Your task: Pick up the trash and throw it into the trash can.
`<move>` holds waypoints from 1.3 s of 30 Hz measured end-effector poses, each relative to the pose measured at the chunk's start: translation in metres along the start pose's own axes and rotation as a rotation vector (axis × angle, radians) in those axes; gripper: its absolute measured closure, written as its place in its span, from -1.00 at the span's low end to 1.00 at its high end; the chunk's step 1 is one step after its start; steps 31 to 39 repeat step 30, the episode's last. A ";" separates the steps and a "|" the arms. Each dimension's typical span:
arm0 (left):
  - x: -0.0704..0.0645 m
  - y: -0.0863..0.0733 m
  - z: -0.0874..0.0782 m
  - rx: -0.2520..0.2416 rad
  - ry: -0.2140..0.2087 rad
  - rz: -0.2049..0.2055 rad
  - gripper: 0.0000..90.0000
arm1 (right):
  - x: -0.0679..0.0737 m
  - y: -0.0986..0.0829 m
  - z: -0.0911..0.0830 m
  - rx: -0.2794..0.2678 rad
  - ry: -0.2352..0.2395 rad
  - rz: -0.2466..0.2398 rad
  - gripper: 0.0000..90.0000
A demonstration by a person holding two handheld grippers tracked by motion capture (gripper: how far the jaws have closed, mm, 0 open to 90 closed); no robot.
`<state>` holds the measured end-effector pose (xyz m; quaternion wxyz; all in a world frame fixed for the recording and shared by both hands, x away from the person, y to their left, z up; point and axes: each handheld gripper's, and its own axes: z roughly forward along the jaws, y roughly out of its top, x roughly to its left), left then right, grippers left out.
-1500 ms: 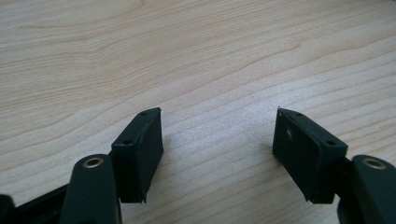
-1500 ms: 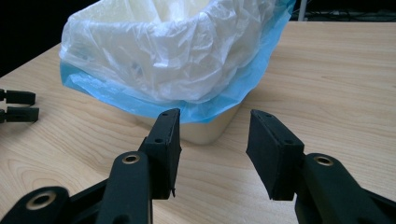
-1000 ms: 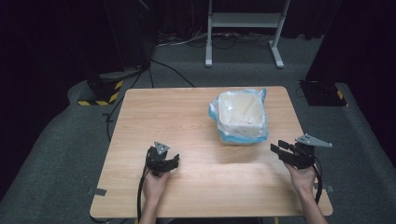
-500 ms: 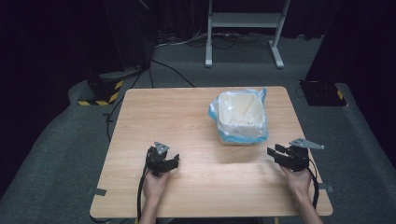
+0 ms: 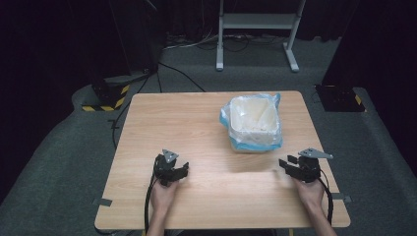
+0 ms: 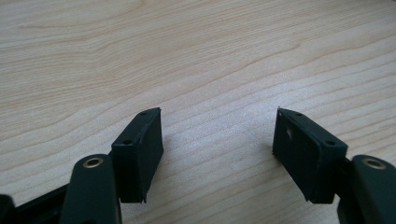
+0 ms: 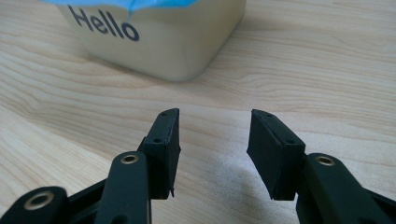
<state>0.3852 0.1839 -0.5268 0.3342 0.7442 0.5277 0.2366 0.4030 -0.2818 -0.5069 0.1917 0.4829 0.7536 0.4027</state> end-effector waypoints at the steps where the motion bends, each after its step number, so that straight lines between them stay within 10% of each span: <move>1: 0.000 0.000 0.000 0.000 0.000 0.000 -0.27 | 0.000 -0.001 0.001 0.006 -0.004 -0.009 0.17; 39: 0.000 0.000 0.000 -0.003 0.000 -0.003 -0.27 | 0.002 -0.008 0.017 0.065 -0.088 -0.078 -0.08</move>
